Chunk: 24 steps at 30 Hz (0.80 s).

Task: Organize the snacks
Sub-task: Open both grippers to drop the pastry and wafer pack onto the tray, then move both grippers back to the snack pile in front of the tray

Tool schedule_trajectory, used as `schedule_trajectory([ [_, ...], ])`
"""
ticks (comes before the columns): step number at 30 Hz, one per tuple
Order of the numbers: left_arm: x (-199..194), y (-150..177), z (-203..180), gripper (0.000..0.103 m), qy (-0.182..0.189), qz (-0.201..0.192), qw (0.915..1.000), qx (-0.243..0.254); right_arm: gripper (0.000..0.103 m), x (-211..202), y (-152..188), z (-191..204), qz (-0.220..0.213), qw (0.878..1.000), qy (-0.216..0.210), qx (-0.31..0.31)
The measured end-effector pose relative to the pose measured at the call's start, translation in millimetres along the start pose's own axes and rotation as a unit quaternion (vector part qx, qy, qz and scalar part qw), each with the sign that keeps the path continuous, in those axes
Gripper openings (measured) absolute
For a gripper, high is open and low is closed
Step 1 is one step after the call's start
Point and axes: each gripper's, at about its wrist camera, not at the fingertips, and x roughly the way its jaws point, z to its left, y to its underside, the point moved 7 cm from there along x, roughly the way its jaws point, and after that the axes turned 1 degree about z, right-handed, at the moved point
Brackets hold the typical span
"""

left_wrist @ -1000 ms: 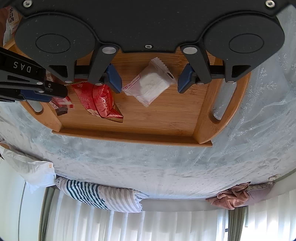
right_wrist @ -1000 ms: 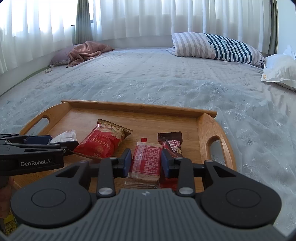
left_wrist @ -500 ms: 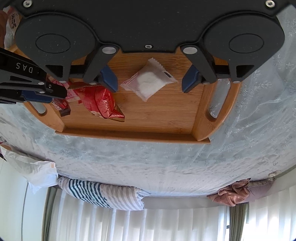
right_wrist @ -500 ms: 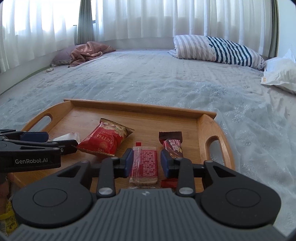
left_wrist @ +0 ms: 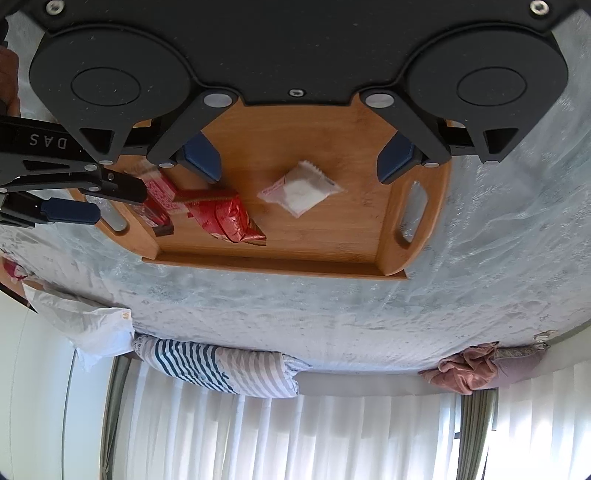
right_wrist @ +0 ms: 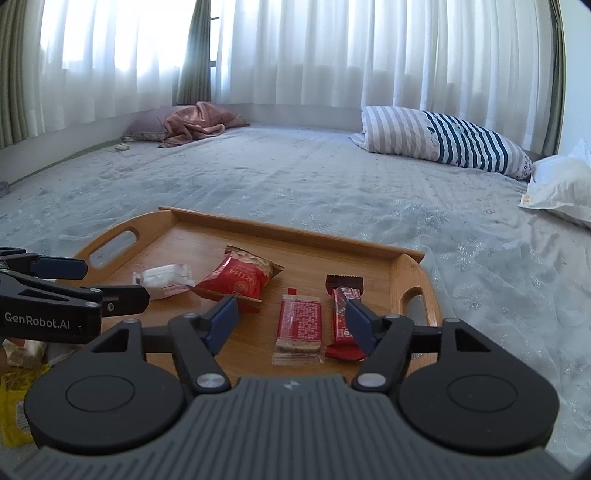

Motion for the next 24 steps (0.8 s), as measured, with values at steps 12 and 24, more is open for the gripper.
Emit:
schedule_trajectory([
  [12,-41.5,25.1,-1.0,0.096,-0.001,-0.024,0.9997,0.008,0.092,-38.5,18.9,15.1,-0.033,0.999,0.001,-0.028],
  [24,-68.3,53.7,-2.6,0.098,0.003,-0.026,0.9995,0.016,0.103,-64.0,39.0,27.2,-0.064,0.996,0.015,-0.06],
])
